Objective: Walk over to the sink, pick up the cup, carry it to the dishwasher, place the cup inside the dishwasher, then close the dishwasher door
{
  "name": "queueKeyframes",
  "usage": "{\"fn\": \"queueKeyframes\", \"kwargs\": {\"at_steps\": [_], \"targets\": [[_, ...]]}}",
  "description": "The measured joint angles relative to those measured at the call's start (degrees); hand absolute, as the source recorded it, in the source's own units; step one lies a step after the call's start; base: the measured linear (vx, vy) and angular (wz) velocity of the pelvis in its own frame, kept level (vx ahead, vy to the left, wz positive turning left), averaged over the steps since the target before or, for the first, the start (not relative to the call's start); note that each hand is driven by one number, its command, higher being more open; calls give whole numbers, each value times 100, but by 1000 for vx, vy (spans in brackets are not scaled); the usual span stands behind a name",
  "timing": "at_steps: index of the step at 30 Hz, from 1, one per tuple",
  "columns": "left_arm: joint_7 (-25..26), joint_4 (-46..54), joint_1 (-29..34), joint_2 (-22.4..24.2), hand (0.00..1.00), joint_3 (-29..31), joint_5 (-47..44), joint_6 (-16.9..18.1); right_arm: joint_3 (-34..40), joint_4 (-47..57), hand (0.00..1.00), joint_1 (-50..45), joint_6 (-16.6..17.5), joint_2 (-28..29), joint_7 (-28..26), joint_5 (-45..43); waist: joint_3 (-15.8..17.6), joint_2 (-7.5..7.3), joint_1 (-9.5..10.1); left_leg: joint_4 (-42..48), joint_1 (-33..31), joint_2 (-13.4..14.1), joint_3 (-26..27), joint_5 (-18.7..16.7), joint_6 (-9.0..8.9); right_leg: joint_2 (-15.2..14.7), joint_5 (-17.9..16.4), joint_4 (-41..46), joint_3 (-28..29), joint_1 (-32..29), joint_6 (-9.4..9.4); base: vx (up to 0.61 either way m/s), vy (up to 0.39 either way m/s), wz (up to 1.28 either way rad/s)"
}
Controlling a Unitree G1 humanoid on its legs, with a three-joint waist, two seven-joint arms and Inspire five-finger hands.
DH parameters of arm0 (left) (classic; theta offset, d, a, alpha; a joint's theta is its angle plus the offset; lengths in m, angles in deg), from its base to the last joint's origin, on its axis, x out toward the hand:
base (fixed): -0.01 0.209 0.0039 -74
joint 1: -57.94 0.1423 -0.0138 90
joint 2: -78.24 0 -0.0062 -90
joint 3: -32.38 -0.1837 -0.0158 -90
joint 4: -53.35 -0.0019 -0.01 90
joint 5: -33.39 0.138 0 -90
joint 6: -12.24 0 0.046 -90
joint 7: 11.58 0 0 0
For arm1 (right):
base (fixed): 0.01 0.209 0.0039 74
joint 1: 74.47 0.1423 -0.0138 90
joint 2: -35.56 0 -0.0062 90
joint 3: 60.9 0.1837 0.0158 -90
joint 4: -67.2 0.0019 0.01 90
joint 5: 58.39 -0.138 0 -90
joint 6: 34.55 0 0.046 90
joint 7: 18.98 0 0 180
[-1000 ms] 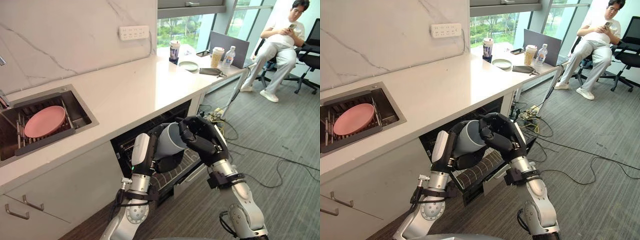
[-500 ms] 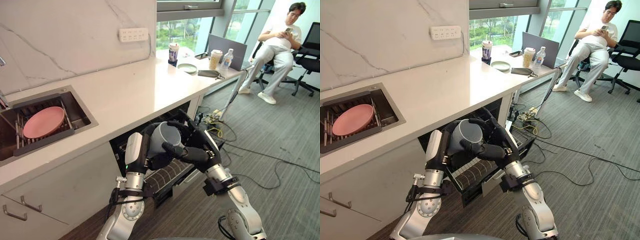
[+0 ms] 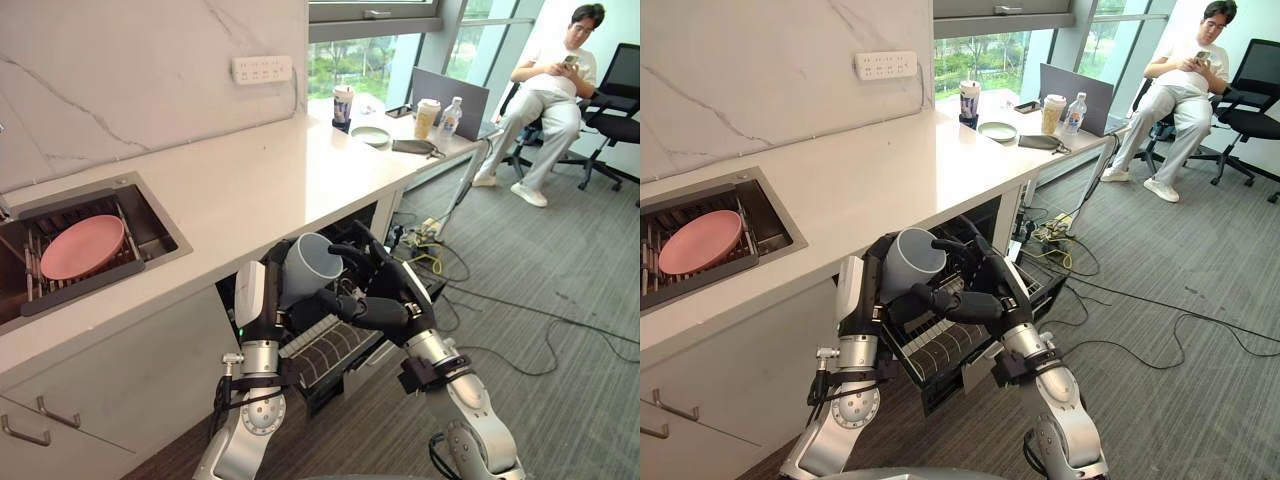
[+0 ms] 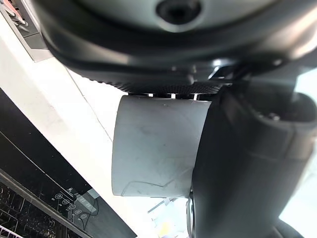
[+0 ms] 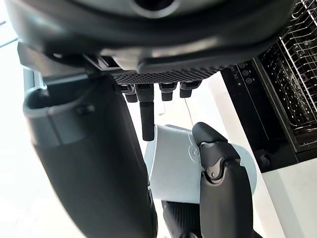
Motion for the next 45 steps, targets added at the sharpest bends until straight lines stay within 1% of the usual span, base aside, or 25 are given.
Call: {"fn": "queueKeyframes", "kwargs": {"at_steps": [5, 10, 15, 18, 22, 27, 37, 38, 41, 43, 45], "targets": [[6, 2, 1, 94, 0, 18, -9, -6, 31, 5, 100, -44, 165, 197, 225, -19, 5, 7, -2, -7, 7, 2, 28, -1, -1, 4, -1, 0, 27, -13, -1, 0, 0, -2], [3, 1, 2, 94, 0, 10, -11, -13, 27, 24, 100, -44, 244, 344, 248, -65, 12, 17, -15, -31, 17, 0, 84, -1, -1, 7, 0, 1, 84, -47, 0, -6, -5, -5], [3, -1, 2, 93, 0, -1, -8, -13, -5, 24, 100, -44, 231, 349, 195, -174, 21, 29, -55, -41, 17, -1, 84, -2, -1, 9, 0, 0, 96, -48, 0, 0, 0, 0], [-5, -8, 2, 89, 0, -31, -1, -12, -13, 23, 100, -44, 173, 342, 72, -337, 29, 41, -57, -41, 18, -1, 83, -2, -1, 9, 0, 1, 95, -45, 0, -10, -4, 0], [-11, -12, 2, 84, 0, -91, 9, -10, -46, 22, 100, -44, 28, 301, -82, -337, 38, 54, -58, -42, 19, -2, 82, -2, -1, 8, 0, 2, 94, -44, 0, -9, -4, 0], [-65, -12, 2, 80, 0, -214, 26, -9, -293, 10, 100, -42, -184, 55, -262, -329, 59, 85, -57, -48, 18, -3, 74, -1, -1, 9, 0, 2, 85, -43, 0, 0, 0, 0], [-147, -11, 1, 56, 0, -319, 229, -5, -290, 5, 100, -39, -362, -108, -240, -324, 67, 98, -59, -49, 19, -5, 62, 0, 0, 8, -1, 2, 58, -37, -1, 0, 0, 0], [-152, -11, 1, 56, 0, -323, 277, 1, -290, 5, 0, -39, -367, -120, -231, -324, 68, 99, -60, -49, 19, -5, 62, 0, 0, 8, -2, 2, 58, -36, -2, 0, 0, 0], [-165, -8, 1, 53, 0, -336, 340, 29, -265, -6, 0, -39, -371, -130, -69, -325, 68, 100, -61, -49, 19, -5, 58, 2, 0, 8, -3, 2, 54, -35, -3, 0, 0, 0], [-178, 26, 2, -10, 0, -439, 347, 83, -105, -40, 0, -37, -370, -103, 162, -319, 68, 100, -58, -48, 20, -7, 43, 3, 1, 6, -3, 2, 45, -25, -4, 0, 0, 0], [-187, 26, -2, -8, 0, -441, 354, 59, -142, -38, 0, -38, -354, -163, 157, -301, 67, 103, -80, -48, 28, -6, 48, 4, 0, 8, -5, 2, 45, -23, -6, 0, 0, 0]]}}
